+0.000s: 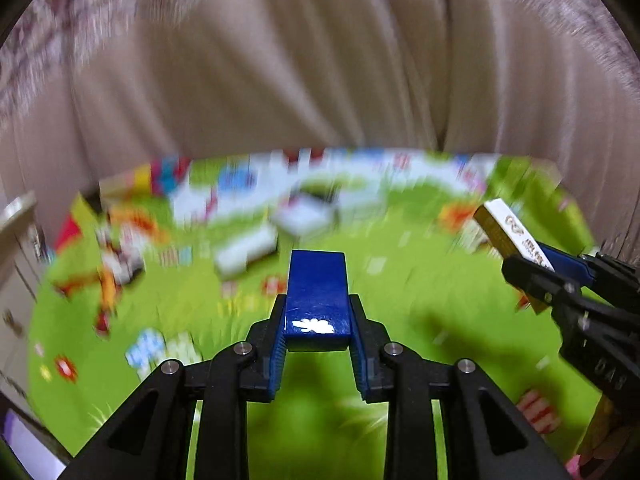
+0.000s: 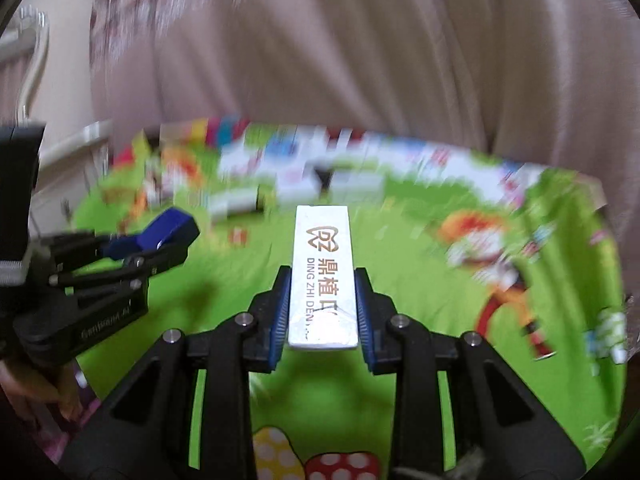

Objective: Organize rigid objects
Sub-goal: 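Lift both held boxes up off the mat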

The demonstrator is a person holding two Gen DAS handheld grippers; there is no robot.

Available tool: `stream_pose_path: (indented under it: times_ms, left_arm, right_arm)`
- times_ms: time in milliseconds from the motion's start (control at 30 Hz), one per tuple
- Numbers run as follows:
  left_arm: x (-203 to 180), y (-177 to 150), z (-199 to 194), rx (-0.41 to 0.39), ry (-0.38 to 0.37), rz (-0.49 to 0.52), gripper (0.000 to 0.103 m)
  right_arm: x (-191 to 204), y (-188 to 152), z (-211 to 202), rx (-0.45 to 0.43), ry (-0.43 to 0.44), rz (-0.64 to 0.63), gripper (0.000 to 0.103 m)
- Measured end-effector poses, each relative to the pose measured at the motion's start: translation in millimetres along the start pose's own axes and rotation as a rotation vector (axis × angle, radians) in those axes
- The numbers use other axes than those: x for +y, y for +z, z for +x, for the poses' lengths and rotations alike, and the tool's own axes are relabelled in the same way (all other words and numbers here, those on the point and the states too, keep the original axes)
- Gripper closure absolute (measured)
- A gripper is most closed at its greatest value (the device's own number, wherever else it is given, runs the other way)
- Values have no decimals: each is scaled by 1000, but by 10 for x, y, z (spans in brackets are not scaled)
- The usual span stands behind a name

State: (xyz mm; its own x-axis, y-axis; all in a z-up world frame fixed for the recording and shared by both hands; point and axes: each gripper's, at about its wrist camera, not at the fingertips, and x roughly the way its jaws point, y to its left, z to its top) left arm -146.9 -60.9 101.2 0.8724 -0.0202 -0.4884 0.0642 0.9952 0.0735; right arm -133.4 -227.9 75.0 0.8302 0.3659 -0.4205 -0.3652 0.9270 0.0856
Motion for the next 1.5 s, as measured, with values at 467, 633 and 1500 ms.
stream_pose_path:
  times_ms: [467,633,1500]
  left_arm:
    - [-301,711,-1302,-405,-53,27,74]
    - [-189,744,-1470,-419,-32,13,74]
    - [1106,15,-1955,-329,231,-151,74]
  right_arm:
    - [155,718,-1519,-548,-175,-101,69]
    - [285,664,-1575,-539,-142,-127,69]
    - [1860,578,-1524,-499,301,-430,69]
